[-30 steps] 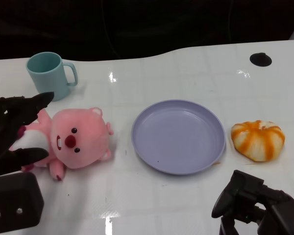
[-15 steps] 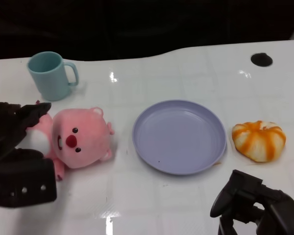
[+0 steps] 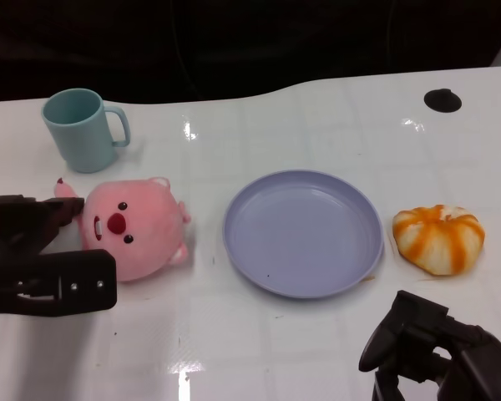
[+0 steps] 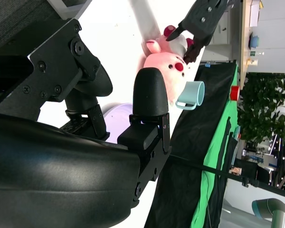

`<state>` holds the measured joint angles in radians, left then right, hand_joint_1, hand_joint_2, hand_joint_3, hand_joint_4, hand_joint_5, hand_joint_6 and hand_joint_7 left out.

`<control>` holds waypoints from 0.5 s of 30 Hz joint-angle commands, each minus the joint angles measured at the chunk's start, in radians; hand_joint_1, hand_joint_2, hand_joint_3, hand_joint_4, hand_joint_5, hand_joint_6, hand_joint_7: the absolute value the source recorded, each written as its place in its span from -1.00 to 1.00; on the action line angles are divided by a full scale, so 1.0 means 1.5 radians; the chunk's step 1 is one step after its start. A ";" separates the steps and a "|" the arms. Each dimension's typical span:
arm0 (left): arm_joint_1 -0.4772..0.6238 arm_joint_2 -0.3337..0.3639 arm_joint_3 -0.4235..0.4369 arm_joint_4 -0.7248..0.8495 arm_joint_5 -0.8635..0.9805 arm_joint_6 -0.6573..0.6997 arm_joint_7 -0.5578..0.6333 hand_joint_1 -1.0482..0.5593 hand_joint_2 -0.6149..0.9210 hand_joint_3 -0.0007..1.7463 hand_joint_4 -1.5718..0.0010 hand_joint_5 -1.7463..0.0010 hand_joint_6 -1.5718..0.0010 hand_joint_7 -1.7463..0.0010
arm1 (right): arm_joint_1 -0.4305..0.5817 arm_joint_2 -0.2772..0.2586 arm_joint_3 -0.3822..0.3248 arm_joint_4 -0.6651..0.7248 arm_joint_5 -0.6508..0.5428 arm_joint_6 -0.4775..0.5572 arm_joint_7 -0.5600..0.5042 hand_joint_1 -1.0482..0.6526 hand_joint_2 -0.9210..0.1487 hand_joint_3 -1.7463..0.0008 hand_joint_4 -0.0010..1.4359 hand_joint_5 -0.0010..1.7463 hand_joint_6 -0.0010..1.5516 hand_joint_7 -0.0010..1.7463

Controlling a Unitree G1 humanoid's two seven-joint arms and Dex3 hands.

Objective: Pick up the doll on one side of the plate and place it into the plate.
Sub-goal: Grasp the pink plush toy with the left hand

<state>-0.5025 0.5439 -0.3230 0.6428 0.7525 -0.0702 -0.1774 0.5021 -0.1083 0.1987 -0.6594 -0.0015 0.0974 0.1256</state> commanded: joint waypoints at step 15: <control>-0.088 -0.069 -0.081 0.265 -0.019 -0.071 0.115 0.03 1.00 -0.93 -0.15 0.00 -0.54 0.88 | 0.005 -0.002 0.002 -0.005 -0.001 -0.008 -0.001 0.30 0.00 -0.60 -0.05 1.00 -0.21 0.74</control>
<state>-0.6731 0.4562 -0.4215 1.0009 0.7277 -0.1508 0.0089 0.5050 -0.1096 0.1994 -0.6558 -0.0015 0.0850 0.1256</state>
